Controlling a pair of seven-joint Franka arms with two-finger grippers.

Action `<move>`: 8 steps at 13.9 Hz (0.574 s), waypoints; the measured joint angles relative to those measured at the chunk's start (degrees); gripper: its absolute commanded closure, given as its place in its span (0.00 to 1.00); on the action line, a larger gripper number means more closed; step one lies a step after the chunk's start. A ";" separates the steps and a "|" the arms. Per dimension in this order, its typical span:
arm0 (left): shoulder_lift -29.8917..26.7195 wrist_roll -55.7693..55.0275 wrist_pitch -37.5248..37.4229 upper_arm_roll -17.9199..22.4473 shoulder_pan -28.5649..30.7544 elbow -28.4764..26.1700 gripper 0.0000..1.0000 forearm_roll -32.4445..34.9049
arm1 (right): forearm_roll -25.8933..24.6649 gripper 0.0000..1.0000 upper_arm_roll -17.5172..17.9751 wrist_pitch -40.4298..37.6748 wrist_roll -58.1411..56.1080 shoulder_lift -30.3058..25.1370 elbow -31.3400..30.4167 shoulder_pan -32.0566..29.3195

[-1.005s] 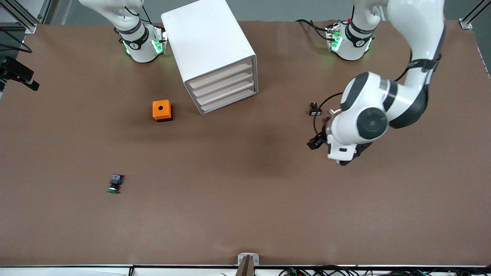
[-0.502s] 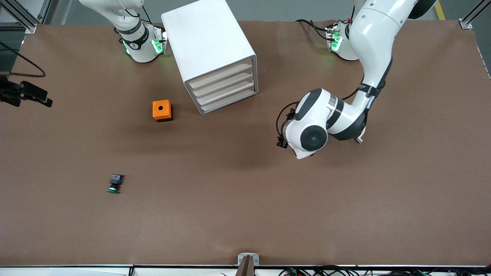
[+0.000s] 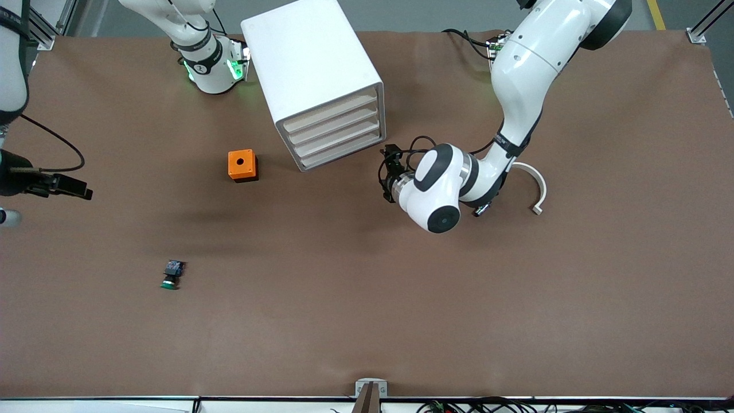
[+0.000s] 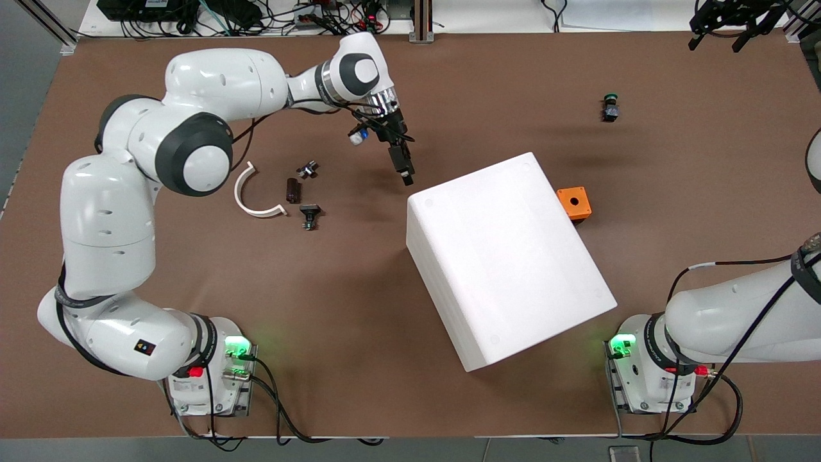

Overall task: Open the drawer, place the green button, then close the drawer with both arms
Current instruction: 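Grip the drawer with the left gripper while the right gripper reaches the button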

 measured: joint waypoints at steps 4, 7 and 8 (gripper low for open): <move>1.92 -9.87 0.03 -0.02 -0.63 0.20 0.26 -7.85 | 0.00 0.00 0.17 5.44 2.90 5.65 -0.21 0.24; 3.04 -17.07 0.06 -0.04 -2.69 0.26 0.34 -8.59 | 0.00 0.00 0.48 8.90 8.01 7.98 -0.46 2.00; 3.45 -18.21 0.08 -0.05 -3.43 0.29 0.37 -8.81 | 0.00 0.00 0.58 11.25 9.04 8.83 -1.09 2.74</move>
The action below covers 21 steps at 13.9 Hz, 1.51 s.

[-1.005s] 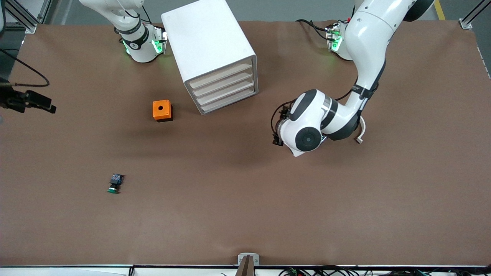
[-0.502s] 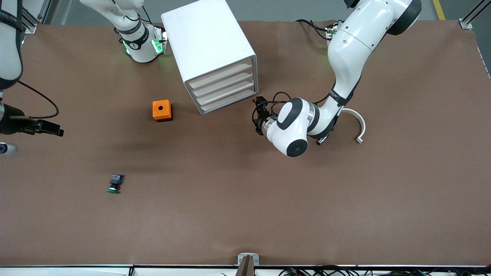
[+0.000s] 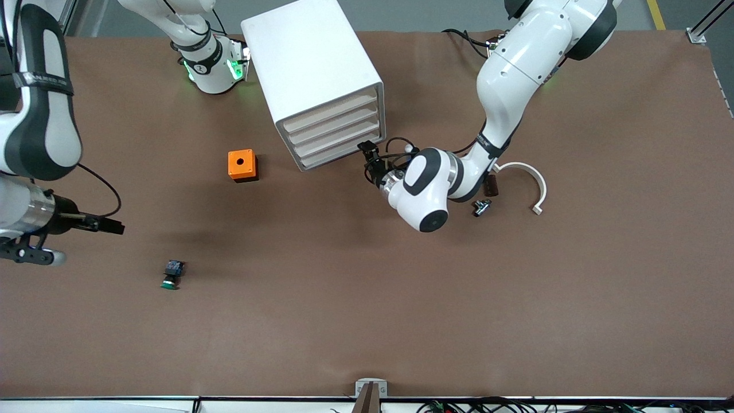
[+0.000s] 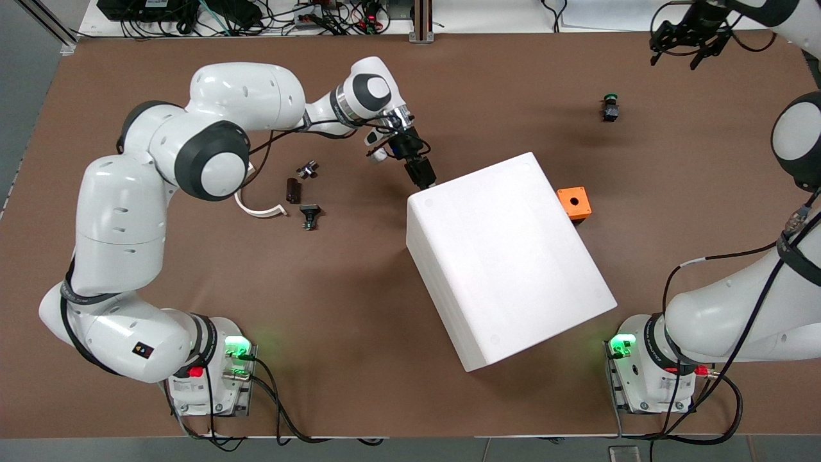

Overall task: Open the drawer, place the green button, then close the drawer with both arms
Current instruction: 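Grip the drawer with the left gripper while the right gripper reaches the button, then pull the drawer open with the left gripper while the right gripper grasps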

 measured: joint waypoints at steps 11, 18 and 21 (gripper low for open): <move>1.85 -1.18 0.14 -0.02 -5.74 0.33 0.90 -3.60 | 0.79 0.00 0.05 19.83 4.49 10.83 -4.78 1.96; 1.91 0.39 0.07 2.60 -5.38 1.82 0.99 -3.57 | 2.86 0.00 0.21 25.94 4.58 15.67 -4.94 2.25; 1.90 2.65 -0.75 6.71 -4.94 4.44 0.96 -3.58 | 2.88 0.00 0.30 28.79 4.68 17.90 -4.95 2.58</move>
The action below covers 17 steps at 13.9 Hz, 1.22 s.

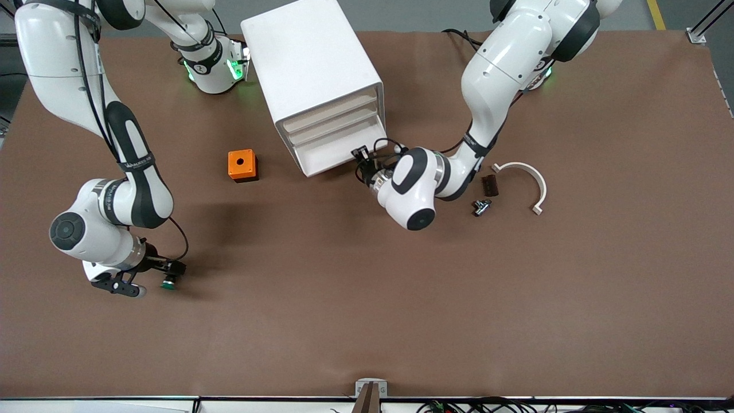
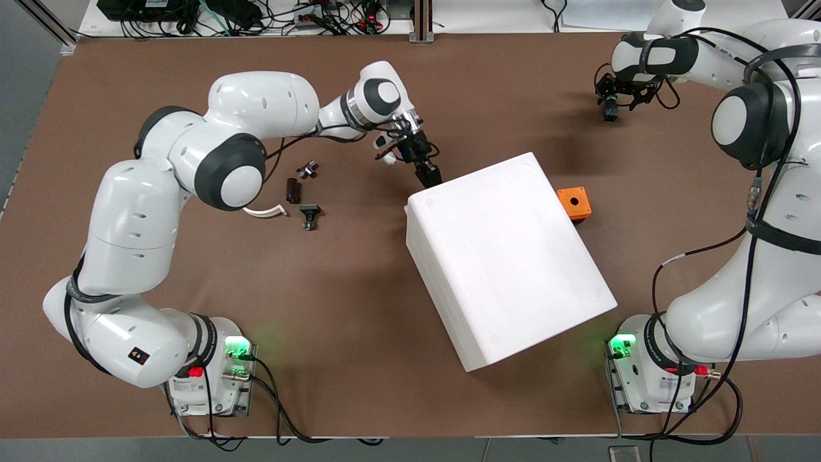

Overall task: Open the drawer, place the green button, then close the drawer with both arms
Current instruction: 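Pull the drawer open with the left gripper while the right gripper grasps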

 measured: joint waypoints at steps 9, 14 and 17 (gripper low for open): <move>0.27 10.55 3.73 2.70 4.56 2.05 0.01 -0.35 | 0.22 0.45 0.03 2.93 0.08 2.71 0.01 0.32; 0.16 10.82 4.36 4.82 5.32 4.87 0.01 -0.28 | 0.24 0.99 0.03 2.87 0.10 2.87 0.18 0.53; -1.30 10.85 4.29 9.41 5.90 7.45 0.01 2.97 | 0.30 1.00 0.08 -0.73 2.49 2.60 1.12 1.23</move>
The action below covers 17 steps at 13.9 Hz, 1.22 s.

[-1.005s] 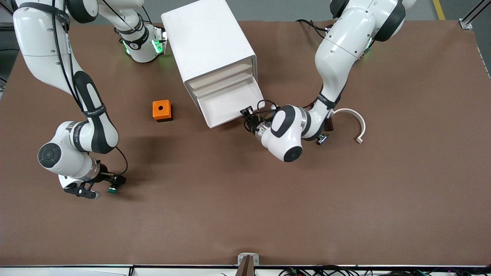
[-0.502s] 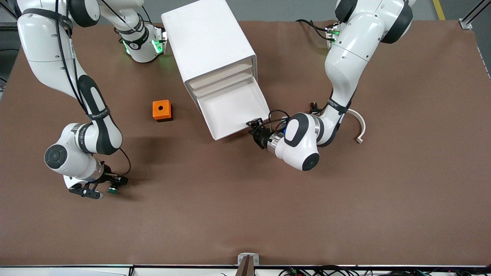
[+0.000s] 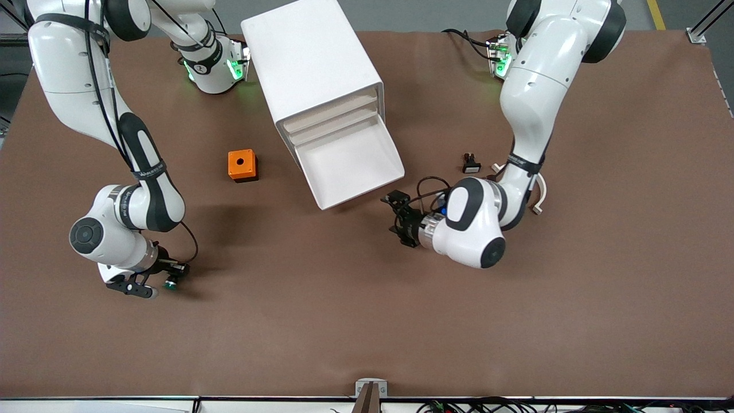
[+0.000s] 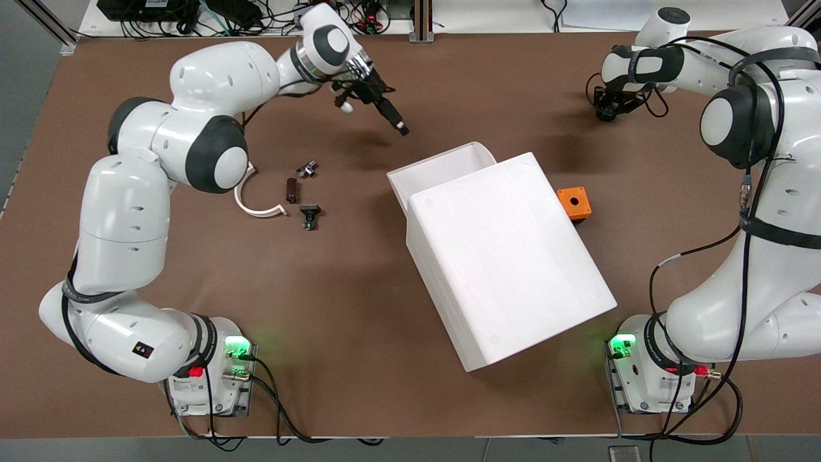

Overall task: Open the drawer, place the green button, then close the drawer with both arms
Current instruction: 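Pull the drawer open with the left gripper while the right gripper grasps, then lift the green button with the right gripper while the left gripper withdraws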

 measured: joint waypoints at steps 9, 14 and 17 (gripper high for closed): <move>-7.66 9.00 0.00 7.49 0.40 1.29 0.01 12.89 | 1.17 1.00 0.54 -28.96 25.16 -20.88 2.52 8.83; -13.99 14.23 -4.61 7.98 0.07 1.40 0.01 27.41 | 2.74 1.00 0.89 -33.23 46.67 -26.94 2.17 20.64; -15.15 18.20 -5.66 7.99 0.04 1.30 0.01 30.00 | 2.85 1.00 0.97 -31.75 58.73 -27.25 1.49 28.40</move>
